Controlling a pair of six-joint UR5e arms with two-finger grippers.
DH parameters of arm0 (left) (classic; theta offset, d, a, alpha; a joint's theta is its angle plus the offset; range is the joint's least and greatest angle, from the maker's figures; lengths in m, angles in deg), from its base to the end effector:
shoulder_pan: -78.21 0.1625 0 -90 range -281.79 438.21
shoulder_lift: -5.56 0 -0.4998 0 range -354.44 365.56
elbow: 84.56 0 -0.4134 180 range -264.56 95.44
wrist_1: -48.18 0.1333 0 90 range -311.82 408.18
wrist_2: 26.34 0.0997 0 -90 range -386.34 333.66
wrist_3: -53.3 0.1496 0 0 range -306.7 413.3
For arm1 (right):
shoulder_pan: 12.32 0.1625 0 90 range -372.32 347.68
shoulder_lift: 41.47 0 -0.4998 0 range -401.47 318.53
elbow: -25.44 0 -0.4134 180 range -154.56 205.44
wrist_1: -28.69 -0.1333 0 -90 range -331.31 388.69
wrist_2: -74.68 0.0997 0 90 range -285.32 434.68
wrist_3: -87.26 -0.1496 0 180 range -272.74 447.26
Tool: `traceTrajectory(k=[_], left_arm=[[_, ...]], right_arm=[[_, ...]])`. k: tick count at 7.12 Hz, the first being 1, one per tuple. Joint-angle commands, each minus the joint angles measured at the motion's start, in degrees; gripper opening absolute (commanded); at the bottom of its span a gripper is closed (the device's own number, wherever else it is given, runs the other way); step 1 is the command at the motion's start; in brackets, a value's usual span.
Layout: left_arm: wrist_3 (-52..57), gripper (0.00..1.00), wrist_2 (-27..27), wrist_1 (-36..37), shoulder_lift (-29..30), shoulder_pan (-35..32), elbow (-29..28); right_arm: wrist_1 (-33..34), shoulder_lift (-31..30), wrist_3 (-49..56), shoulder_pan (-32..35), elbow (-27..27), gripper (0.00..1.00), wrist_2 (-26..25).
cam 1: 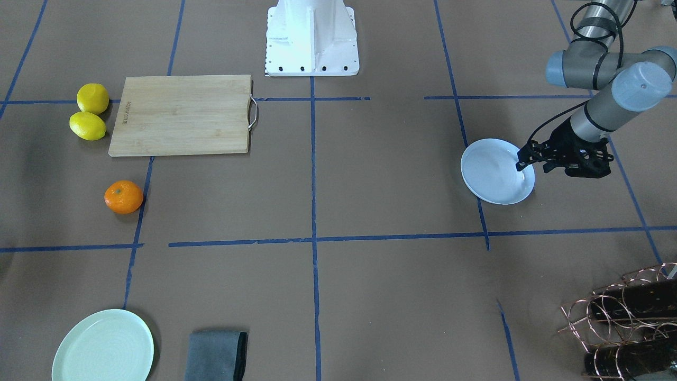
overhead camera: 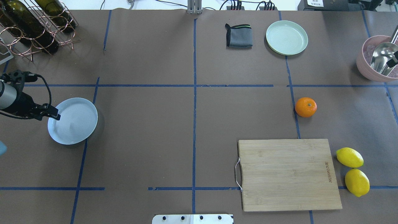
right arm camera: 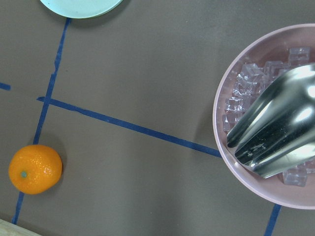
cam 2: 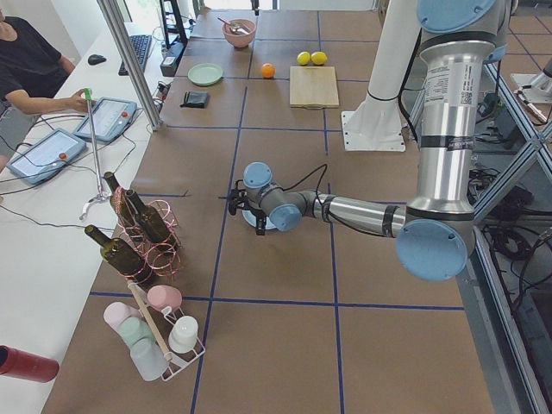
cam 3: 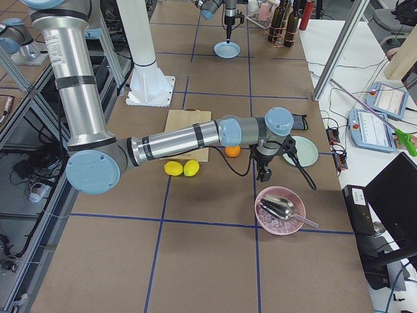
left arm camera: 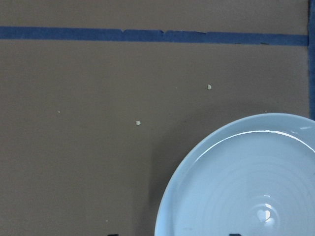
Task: Pick orange to plate
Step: 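Push the light blue plate toward the table center with the left gripper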
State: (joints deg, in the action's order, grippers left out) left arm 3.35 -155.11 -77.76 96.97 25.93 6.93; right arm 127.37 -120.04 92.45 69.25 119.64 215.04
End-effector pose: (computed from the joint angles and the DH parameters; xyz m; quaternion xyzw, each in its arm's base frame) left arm 0.3210 -0.4798 0.6696 0.0094 0.4430 0.0150 0.8963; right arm -0.0712 -0.6038 0.6237 0.0428 -0.4261 -0.1327 0.8939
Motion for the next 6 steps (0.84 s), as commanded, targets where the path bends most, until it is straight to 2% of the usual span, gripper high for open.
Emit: traceTrajectory(k=[1, 2, 3, 4, 6], left_arm=[[0.11, 0.60, 0.01, -0.09, 1.05, 0.68, -1.92], [0.11, 0.52, 0.10, -0.01, 1.05, 0.77, -1.92], [0.46, 0.16, 0.19, 0.00, 0.97, 0.86, -1.92], [0.64, 0.00, 0.10, -0.09, 0.97, 0.86, -1.75], [0.47, 0.00, -0.51, -0.36, 1.05, 0.77, -0.09]], right_arm=[[-0.07, 0.00, 0.00, 0.00, 0.02, 1.00, 0.00], [0.02, 0.00, -0.09, 0.00, 0.02, 1.00, 0.00], [-0.07, 0.00, -0.09, 0.00, 0.02, 1.00, 0.00], [0.02, 0.00, 0.00, 0.00, 0.02, 1.00, 0.00], [-0.07, 0.00, -0.09, 0.00, 0.11, 1.00, 0.00]])
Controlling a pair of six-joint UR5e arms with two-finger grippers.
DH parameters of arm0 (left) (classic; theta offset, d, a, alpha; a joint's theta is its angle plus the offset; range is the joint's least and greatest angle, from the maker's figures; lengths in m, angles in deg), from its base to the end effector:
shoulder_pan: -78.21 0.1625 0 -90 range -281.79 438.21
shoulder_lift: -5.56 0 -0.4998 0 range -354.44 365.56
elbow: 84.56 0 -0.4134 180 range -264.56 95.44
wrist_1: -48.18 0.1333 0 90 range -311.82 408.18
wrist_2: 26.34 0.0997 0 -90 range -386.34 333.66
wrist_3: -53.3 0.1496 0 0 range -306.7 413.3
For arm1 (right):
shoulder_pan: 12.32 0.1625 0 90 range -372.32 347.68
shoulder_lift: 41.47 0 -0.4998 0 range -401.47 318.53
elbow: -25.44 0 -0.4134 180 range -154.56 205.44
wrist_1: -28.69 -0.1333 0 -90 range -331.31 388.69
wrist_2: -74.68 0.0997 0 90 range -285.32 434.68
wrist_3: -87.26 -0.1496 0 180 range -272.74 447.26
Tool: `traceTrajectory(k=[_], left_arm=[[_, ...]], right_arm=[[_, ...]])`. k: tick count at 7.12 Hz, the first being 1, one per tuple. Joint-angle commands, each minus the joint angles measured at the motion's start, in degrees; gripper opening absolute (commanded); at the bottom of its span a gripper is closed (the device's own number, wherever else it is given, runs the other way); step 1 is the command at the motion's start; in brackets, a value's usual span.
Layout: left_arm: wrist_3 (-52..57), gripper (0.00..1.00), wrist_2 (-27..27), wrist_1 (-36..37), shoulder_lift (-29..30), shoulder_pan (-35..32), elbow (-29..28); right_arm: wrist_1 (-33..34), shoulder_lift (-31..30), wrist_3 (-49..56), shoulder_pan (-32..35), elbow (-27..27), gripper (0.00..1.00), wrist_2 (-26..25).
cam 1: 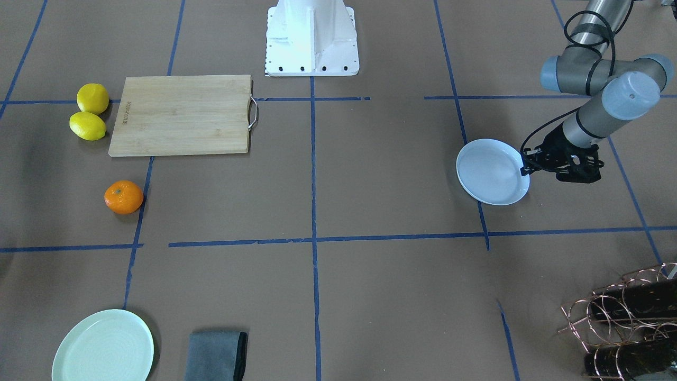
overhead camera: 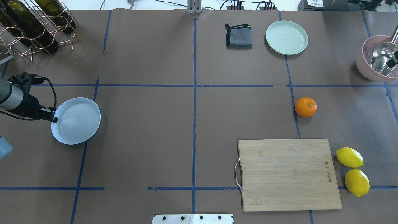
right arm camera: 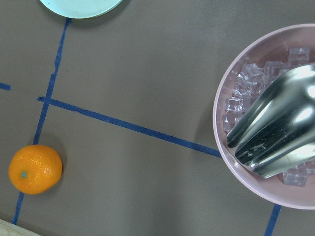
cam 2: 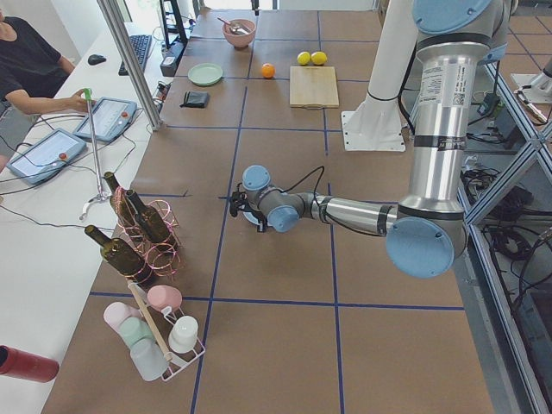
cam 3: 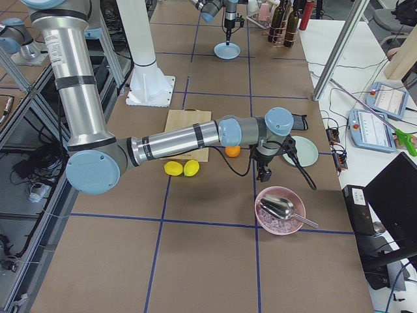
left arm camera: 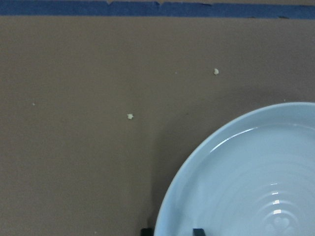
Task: Pick orange to plate
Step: 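Push the light blue plate toward the table center with the left gripper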
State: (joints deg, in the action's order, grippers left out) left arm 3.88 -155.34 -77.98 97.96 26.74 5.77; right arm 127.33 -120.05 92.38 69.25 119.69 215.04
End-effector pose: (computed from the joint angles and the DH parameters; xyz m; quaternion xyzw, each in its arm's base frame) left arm 0.3334 -0.4816 0.6701 0.0073 0.4444 0.0263 0.8954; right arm -0.0712 -0.6037 0.6233 0.0432 -0.4261 -0.1325 0.8939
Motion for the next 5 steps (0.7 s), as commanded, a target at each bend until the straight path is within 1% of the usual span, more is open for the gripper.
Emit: traceTrajectory(k=[1, 2, 3, 4, 5], left_arm=[[-1.63, 0.00, -0.55, -0.14, 0.94, 0.05, 5.17], [-7.65, 0.00, -4.47, -0.14, 6.86, 0.14, 5.82], [-15.98, 0.00, -6.16, 0.12, 14.75, 1.01, 4.26], [-22.67, 0.00, -5.66, 0.04, 19.70, 5.72, 3.72], [-29.87, 0.00, -2.00, 0.12, 25.15, 12.73, 1.63]], right_arm=[[-0.02, 0.00, -0.02, 0.00, 0.15, 1.00, 0.00], [-0.02, 0.00, -0.02, 0.00, 0.32, 1.00, 0.00], [0.06, 0.00, -0.02, 0.00, 0.24, 1.00, 0.00], [-0.02, 0.00, 0.06, 0.00, 0.15, 1.00, 0.00], [-0.02, 0.00, 0.06, 0.00, 0.15, 1.00, 0.00]])
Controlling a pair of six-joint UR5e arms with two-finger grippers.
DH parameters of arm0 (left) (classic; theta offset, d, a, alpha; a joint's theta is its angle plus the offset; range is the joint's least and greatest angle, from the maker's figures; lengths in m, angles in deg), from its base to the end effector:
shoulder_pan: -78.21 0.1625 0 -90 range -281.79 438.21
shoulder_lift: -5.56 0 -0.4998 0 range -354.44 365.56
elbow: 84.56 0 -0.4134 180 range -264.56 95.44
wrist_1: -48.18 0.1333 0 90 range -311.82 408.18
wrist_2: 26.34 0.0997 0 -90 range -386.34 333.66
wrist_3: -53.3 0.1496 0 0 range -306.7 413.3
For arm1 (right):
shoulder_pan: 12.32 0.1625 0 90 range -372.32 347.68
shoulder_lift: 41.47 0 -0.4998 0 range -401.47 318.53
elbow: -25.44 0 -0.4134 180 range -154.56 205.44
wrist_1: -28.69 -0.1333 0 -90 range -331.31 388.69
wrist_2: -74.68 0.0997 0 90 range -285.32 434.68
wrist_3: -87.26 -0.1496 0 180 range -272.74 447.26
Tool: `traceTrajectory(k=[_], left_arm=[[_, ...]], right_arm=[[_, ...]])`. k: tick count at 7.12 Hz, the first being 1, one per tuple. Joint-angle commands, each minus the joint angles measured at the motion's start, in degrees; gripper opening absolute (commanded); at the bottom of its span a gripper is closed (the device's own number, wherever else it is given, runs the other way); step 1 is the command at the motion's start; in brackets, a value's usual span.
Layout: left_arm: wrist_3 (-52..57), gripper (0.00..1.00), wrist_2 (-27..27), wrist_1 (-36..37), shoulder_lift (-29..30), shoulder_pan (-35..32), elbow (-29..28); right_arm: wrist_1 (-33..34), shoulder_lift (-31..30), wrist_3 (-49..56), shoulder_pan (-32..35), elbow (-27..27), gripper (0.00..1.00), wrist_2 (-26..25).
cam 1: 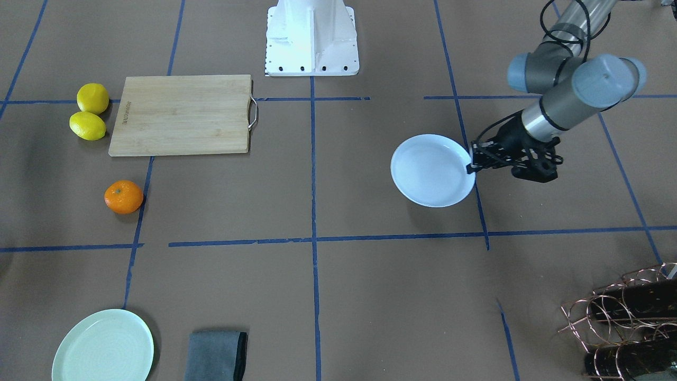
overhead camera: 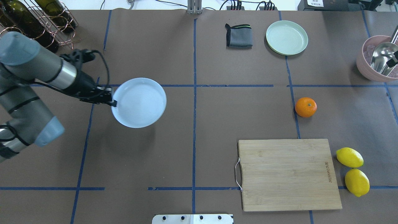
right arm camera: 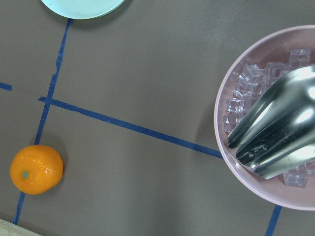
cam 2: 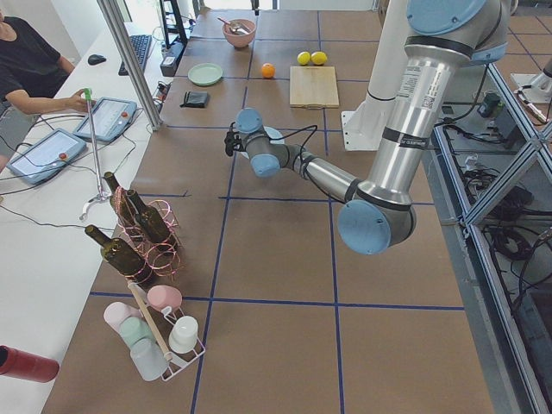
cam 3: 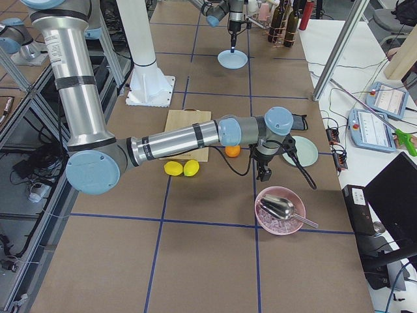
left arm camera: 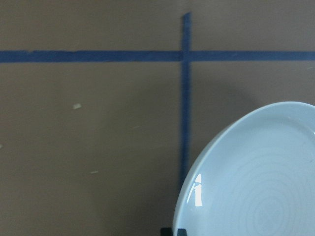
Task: Pick orange to plate
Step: 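Push the light blue plate toward the table center with the left gripper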
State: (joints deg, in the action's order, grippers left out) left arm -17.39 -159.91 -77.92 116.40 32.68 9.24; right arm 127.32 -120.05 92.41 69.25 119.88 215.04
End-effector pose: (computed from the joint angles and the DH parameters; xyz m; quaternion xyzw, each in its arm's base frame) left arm 0.4666 -0.5184 0.4232 -0.0186 0.5680 0.0010 0.8228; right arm -0.0712 -0.6036 0.6216 0.0449 -0.4261 -0.1334 0.8937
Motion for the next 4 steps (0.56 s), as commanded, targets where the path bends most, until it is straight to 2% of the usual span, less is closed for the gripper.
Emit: traceTrajectory(k=[1, 2, 4], left_arm=[[-11.90, 0.00, 9.57, -0.02, 11.54, 11.03, -5.87], [-12.71, 0.00, 13.47, -0.37, 13.68, 13.77, -8.87], [-12.55, 0.00, 15.97, -0.37, 14.14, 15.55, -10.48]], right_arm=[[-0.02, 0.09, 0.12, -0.09, -0.04, 1.00, 0.00], [-0.02, 0.09, 0.12, -0.09, -0.04, 1.00, 0.00], [-0.02, 0.09, 0.03, -0.17, -0.04, 1.00, 0.00]])
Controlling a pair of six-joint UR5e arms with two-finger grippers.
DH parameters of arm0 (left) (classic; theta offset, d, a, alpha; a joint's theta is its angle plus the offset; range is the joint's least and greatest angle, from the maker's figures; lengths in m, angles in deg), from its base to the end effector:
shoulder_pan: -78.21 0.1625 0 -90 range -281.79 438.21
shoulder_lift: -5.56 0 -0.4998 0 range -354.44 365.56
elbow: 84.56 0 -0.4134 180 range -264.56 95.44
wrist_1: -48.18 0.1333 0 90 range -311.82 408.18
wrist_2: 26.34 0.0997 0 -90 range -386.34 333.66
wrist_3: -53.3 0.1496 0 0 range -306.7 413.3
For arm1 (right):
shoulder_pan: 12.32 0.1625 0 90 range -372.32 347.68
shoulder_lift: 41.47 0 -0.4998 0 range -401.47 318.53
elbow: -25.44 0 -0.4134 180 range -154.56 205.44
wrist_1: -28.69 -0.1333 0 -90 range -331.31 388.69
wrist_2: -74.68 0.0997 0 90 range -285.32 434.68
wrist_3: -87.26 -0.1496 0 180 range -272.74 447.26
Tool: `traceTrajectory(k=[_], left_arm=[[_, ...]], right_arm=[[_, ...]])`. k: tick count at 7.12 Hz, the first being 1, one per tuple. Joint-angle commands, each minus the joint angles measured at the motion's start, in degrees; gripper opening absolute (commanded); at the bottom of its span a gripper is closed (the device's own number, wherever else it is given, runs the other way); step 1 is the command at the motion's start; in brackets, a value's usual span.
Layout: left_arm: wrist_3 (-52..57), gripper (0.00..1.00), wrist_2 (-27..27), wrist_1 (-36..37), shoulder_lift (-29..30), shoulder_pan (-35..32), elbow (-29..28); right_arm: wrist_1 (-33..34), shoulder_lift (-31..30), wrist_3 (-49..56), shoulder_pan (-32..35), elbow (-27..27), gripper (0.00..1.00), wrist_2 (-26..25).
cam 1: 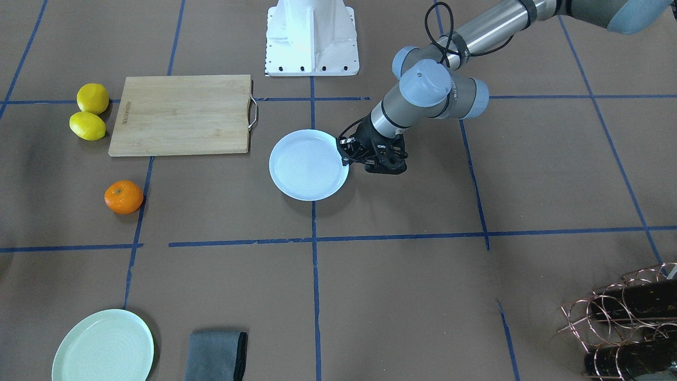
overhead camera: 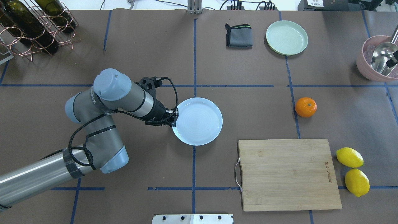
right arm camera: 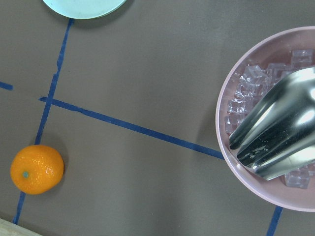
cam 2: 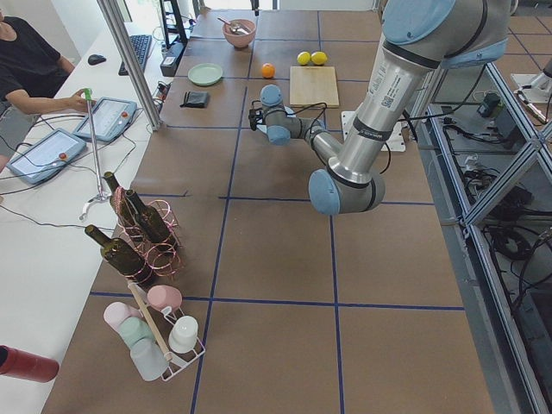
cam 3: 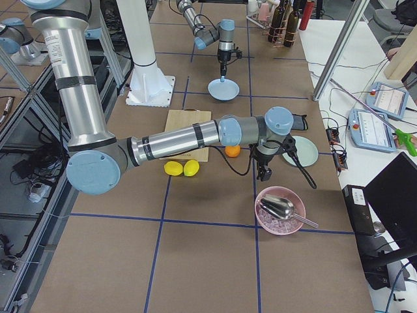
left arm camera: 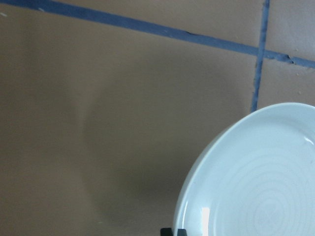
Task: Pick orange to plate
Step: 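Nudge the plate farther while the right arm reaches toward the orange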
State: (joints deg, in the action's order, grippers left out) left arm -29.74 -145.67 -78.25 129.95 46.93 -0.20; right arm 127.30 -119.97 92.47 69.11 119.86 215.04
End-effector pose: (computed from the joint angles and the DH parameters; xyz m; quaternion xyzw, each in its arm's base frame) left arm 0.6568 -0.4692 0.3404 -0.0309 0.5622 -0.0384 0.8255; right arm -0.0727 -0.6041 0.6209 0.0452 -0.4261 -0.1353 0.8934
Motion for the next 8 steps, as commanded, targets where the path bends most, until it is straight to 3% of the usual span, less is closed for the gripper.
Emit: traceTrajectory(k=[1, 6, 7, 8], left_arm=[[-0.28, 0.00, 1.73, 0.22, 0.24, 1.22, -0.60], [-0.54, 0.00, 1.91, 0.75, -2.31, 1.13, 1.60], [-0.37, 0.51, 1.91, 0.66, -2.31, 1.13, 1.69], [-0.37, 0.85, 1.91, 0.57, -2.22, 1.04, 2.12]], right_arm=[[0.00, 0.01, 0.06, -0.04, -0.11, 1.00, 0.00], [0.00, 0.01, -0.03, -0.21, -0.11, 1.00, 0.00], [0.00, 0.01, -0.03, -0.30, 0.06, 1.00, 0.00], [0.00, 0.18, -0.03, -0.39, 0.15, 1.00, 0.00]])
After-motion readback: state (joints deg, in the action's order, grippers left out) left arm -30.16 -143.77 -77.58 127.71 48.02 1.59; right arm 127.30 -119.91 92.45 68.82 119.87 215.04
